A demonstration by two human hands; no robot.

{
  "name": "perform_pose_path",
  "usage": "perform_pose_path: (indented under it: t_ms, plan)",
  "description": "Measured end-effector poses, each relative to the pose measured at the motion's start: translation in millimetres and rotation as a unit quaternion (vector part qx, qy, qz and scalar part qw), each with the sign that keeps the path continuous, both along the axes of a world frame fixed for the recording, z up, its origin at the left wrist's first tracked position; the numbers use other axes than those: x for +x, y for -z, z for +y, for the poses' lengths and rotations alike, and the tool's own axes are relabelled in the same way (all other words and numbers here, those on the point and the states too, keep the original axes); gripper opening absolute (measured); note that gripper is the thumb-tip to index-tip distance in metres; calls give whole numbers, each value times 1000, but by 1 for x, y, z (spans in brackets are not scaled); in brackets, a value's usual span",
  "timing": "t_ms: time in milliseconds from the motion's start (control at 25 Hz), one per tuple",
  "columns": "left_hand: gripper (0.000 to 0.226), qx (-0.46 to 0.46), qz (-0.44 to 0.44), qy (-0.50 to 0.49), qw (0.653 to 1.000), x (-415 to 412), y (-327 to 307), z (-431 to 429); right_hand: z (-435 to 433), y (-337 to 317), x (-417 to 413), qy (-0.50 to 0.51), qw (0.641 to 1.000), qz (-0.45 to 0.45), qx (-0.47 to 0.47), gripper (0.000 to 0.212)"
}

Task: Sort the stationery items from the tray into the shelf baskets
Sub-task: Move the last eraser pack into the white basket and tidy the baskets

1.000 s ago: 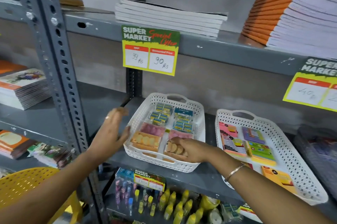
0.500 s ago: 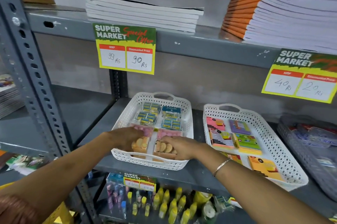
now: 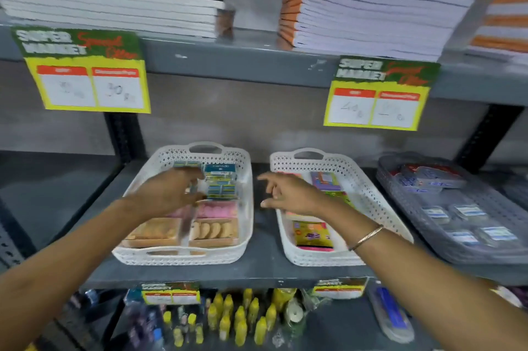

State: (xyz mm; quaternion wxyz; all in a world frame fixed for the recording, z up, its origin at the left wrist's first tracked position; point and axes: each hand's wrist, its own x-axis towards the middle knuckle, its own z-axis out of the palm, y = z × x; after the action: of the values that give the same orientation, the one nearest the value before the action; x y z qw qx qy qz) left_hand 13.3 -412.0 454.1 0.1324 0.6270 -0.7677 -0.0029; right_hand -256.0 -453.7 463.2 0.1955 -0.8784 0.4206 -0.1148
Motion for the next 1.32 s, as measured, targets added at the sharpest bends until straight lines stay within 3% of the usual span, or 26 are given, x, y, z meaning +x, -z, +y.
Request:
perform_pose_path:
  t_ms: [80, 200, 320, 440, 600, 720, 1040, 1320]
  plan:
    - [42, -57, 37, 57, 996, -59, -11, -4, -12, -5, -58, 49, 999, 1, -8, 50]
    - [47, -24, 35, 158, 986, -148, 0, -11, -25, 5, -133, 55, 983, 172, 15, 58]
    - [61, 79, -53, 171, 981, -212, 38, -31, -33, 35, -178, 56, 956, 279, 64, 71]
    - [61, 149, -157, 137, 967, -242, 67, -44, -41, 60, -196, 13, 945, 321, 59, 66]
    - [61, 174, -212, 126, 953, -247, 78, -47, -44, 72, -199, -27, 950, 311, 19, 57]
    - [54, 206, -144, 112, 961, -242, 77, -42, -45, 76, -198, -60, 956, 288, 20, 55]
    - [57, 173, -89, 57, 979, -240, 77, -37, -38, 79, -192, -56, 964, 259, 37, 65]
    - [51, 172, -108, 60, 977, -236, 81, -41, -27, 73, -189, -2, 973, 226, 53, 71]
